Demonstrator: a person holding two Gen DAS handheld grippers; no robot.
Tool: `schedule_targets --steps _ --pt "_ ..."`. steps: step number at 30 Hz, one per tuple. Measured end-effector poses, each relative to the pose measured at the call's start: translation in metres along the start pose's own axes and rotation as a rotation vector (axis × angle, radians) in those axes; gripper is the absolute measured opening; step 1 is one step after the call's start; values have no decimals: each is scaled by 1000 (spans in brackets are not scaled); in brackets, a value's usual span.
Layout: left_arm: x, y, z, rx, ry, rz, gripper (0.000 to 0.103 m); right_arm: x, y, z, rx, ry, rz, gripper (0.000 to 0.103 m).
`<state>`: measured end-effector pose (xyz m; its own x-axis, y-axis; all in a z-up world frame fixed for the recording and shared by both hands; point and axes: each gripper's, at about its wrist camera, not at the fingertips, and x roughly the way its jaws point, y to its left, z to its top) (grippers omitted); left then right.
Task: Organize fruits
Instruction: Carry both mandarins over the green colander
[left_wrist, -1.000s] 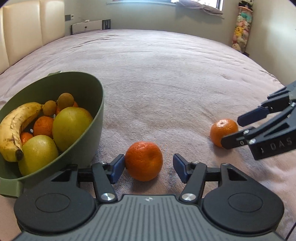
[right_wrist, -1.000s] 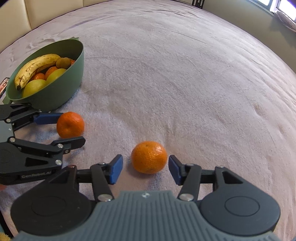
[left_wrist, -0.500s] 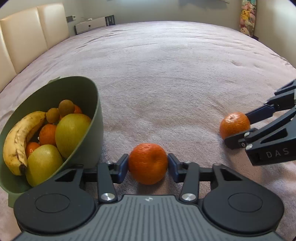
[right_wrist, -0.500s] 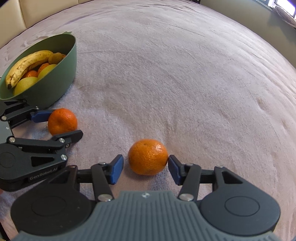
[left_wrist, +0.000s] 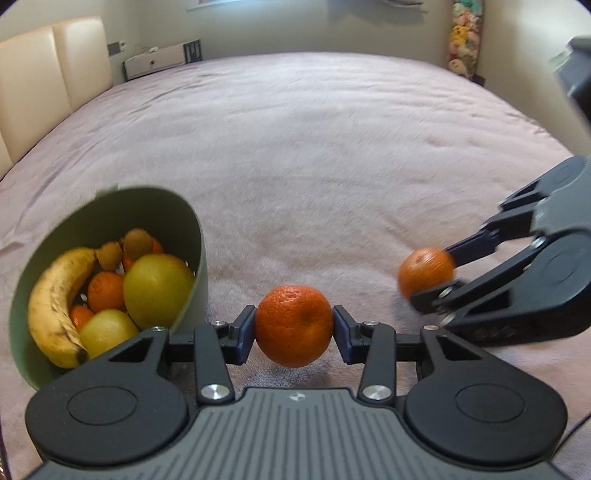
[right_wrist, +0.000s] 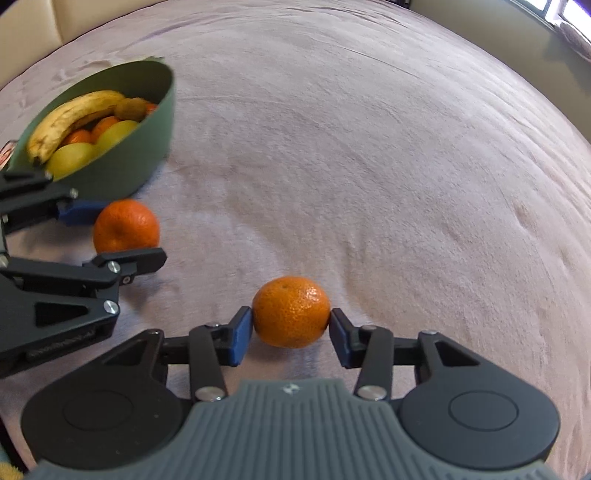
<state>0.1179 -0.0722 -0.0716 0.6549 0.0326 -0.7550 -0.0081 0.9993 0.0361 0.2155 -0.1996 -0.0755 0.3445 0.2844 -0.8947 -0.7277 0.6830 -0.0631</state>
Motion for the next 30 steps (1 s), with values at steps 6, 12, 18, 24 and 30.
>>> schedule_targets --steps 6,12,18,24,30 --pt "-32 13 13 7 1 -51 49 -19 16 11 -9 -37 14 43" --pt "-53 45 27 -56 25 -80 49 -42 33 23 2 -116 16 43" --pt "-62 82 37 -87 86 -83 49 -64 48 37 37 -204 33 43" --pt "-62 107 46 -97 130 -100 49 -73 61 55 77 -269 59 43" --pt "-55 136 50 -153 194 -167 49 -74 78 80 45 -301 71 43"
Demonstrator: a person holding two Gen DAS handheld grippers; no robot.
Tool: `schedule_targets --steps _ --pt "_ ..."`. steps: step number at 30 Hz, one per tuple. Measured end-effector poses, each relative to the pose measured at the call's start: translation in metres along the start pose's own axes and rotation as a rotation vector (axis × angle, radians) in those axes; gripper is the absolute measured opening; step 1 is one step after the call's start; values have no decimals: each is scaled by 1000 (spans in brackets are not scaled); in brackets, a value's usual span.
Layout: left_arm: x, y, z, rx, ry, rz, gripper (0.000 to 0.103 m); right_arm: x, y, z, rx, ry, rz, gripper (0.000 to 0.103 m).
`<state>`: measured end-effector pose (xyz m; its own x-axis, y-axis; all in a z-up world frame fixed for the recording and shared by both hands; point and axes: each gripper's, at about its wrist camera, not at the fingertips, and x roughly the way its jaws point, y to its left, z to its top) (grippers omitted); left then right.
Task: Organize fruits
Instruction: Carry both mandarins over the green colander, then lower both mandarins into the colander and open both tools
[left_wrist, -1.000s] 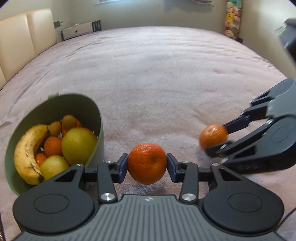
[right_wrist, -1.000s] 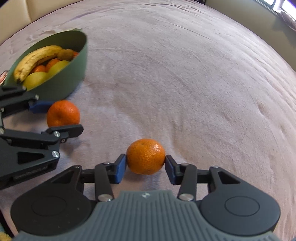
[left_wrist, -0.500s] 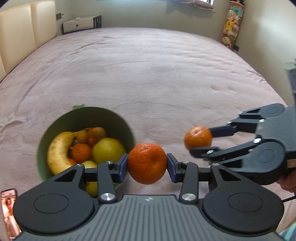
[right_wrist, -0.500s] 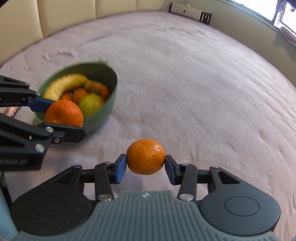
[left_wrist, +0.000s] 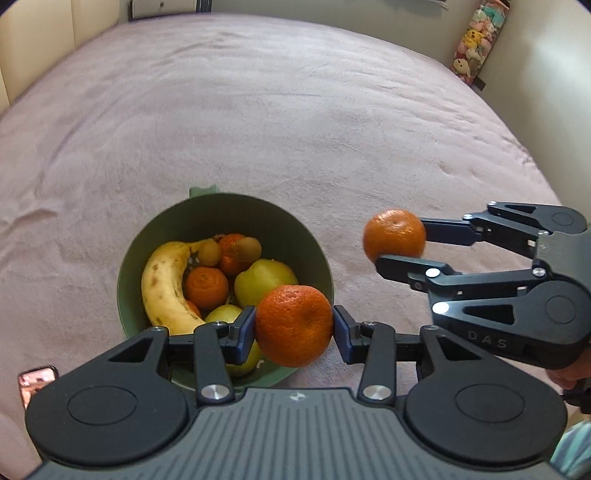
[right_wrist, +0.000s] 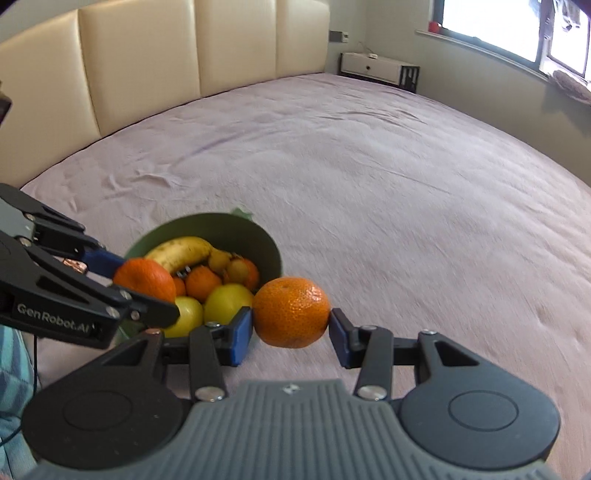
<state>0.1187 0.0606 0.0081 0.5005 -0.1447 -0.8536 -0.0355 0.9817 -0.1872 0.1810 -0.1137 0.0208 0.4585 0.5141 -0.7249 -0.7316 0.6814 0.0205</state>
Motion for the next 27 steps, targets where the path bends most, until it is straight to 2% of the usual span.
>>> schedule_targets --steps 5,10,12,16,20,27 --pt "10 28 3 -51 92 -75 49 12 10 14 -44 6 8 43" --pt "24 37 3 -60 156 -79 49 23 14 21 -64 13 17 43" --pt "29 35 4 -54 159 -74 49 26 14 22 -59 14 21 43" --pt "38 30 6 -51 154 -123 49 31 10 22 -61 23 32 43" --pt "50 29 3 -49 188 -89 49 37 10 23 -78 42 49 43" --pt "62 36 1 -90 206 -95 50 50 17 26 -132 74 86 43"
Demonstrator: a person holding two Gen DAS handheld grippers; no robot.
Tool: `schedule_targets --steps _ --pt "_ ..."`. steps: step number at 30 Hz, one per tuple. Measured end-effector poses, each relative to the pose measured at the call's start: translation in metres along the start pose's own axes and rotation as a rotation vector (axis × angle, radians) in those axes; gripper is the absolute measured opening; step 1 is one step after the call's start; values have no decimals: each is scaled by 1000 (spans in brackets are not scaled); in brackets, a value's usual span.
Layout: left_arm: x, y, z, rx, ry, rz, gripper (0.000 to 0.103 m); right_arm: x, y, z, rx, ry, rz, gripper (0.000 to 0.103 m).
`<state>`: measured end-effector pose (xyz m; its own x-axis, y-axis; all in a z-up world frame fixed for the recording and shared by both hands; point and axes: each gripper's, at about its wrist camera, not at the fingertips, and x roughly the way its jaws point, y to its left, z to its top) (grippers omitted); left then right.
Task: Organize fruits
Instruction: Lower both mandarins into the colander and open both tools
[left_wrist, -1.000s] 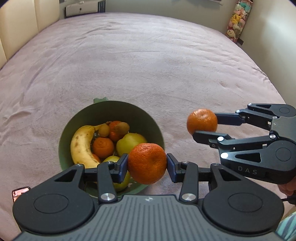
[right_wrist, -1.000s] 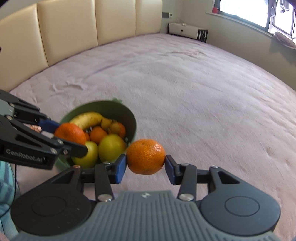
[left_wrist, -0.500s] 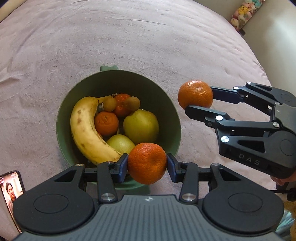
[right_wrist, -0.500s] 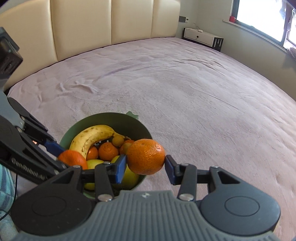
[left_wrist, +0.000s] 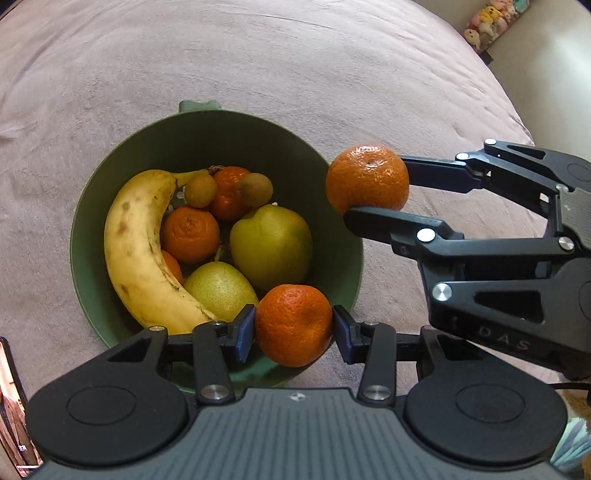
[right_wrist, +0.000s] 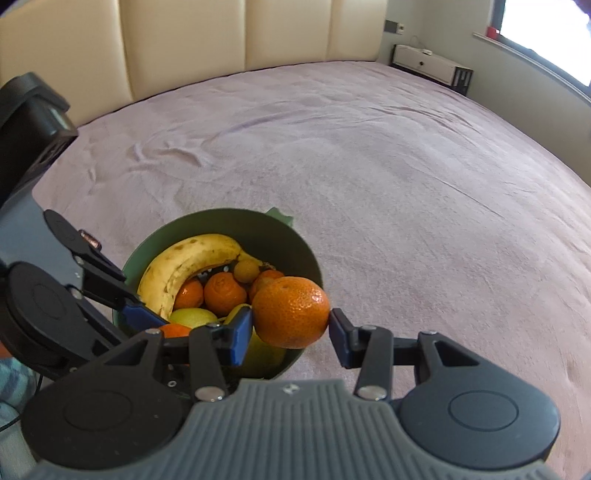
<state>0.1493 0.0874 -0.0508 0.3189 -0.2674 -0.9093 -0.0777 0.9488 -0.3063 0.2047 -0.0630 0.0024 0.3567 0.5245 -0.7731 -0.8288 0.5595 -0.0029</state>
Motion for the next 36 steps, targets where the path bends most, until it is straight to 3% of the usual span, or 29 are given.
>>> schedule_targets --steps 9,19,28,36 --pt "-20 6 -2 -27 -43 3 69 1 -3 7 -6 12 6 43" --pt "-62 41 -1 -233 -203 75 70 13 11 18 -59 22 36 43" --pt "-70 64 -2 -389 -257 83 70 55 40 32 -162 77 56 43" --pt "-67 66 -2 -416 -243 43 70 86 31 35 -81 119 45 43"
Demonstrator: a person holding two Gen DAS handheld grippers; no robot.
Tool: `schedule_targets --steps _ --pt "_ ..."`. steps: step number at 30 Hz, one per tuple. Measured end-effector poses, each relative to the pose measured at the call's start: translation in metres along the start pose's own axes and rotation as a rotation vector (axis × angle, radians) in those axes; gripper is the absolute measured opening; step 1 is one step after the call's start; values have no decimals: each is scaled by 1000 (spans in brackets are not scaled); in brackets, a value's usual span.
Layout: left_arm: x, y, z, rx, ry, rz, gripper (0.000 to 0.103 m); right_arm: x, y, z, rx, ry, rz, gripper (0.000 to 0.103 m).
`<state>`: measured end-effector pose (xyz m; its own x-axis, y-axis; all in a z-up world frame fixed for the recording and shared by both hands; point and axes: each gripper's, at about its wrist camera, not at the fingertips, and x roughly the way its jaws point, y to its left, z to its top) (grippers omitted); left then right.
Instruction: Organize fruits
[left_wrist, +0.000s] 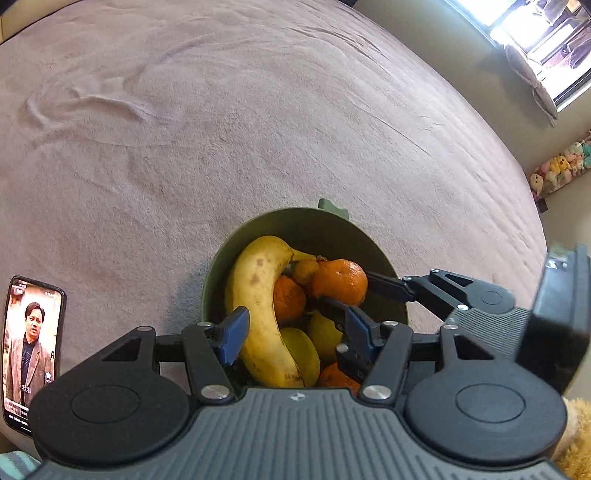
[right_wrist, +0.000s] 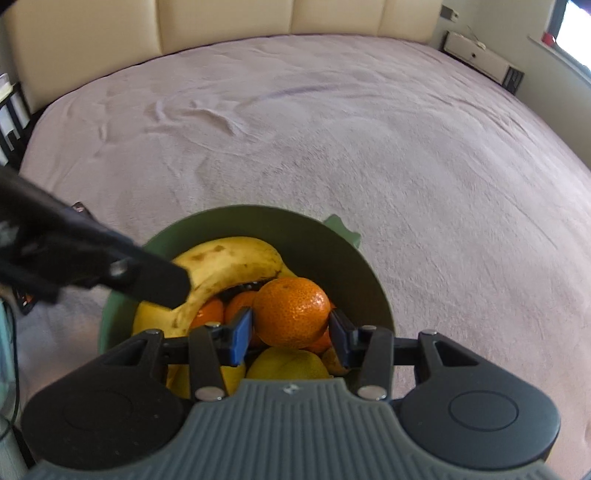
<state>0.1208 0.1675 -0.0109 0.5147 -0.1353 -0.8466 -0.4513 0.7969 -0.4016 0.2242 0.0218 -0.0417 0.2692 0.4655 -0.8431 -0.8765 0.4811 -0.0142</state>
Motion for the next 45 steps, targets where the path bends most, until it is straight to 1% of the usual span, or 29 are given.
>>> schedule_targets --steps 4,10,11,12,14,15,16,19,21,26,29,30,32,34,39,42,45 --pt "-2 -1 0 -3 -3 -2 70 9 -3 -2 48 26 2 44" --pt "-3 -3 -1 2 -8 1 70 5 -6 -2 113 16 7 45" --pt "-3 -4 -2 7 -12 6 70 3 -5 -1 118 15 7 46" --pt "-4 -5 -2 16 -20 16 70 1 -5 -1 122 13 5 52" --pt "-6 -7 -2 30 -35 32 70 -4 -4 0 127 1 -4 57" --pt "-7 -8 -2 33 -41 32 70 -8 -3 0 130 -2 -6 57" --pt "-9 -8 -2 34 -49 26 70 -12 -3 1 133 -3 -10 58" --pt "-16 -11 -1 43 -86 3 70 -27 -1 2 133 -19 -31 63" --pt "-22 -14 -2 53 -117 -9 70 -40 0 2 135 -31 -53 69" --pt "-43 -28 -7 125 -241 -22 70 -83 2 -3 159 -71 -128 79" --pt "-57 -37 -14 176 -325 -55 70 -114 5 -11 190 -122 -181 84" --pt "-62 -40 -18 196 -350 -61 70 -124 6 -15 207 -140 -199 87" --pt "-67 -47 -25 245 -392 -63 70 -145 10 -25 247 -184 -237 90" --pt "-71 -54 -35 297 -431 -56 70 -165 13 -36 292 -223 -277 91" --pt "-84 -66 -58 382 -514 -36 80 -205 26 -71 412 -325 -412 95" --pt "-90 -74 -74 430 -564 -2 85 -219 41 -92 458 -374 -507 96" --pt "-92 -78 -95 495 -604 46 88 -227 61 -110 467 -429 -580 97"
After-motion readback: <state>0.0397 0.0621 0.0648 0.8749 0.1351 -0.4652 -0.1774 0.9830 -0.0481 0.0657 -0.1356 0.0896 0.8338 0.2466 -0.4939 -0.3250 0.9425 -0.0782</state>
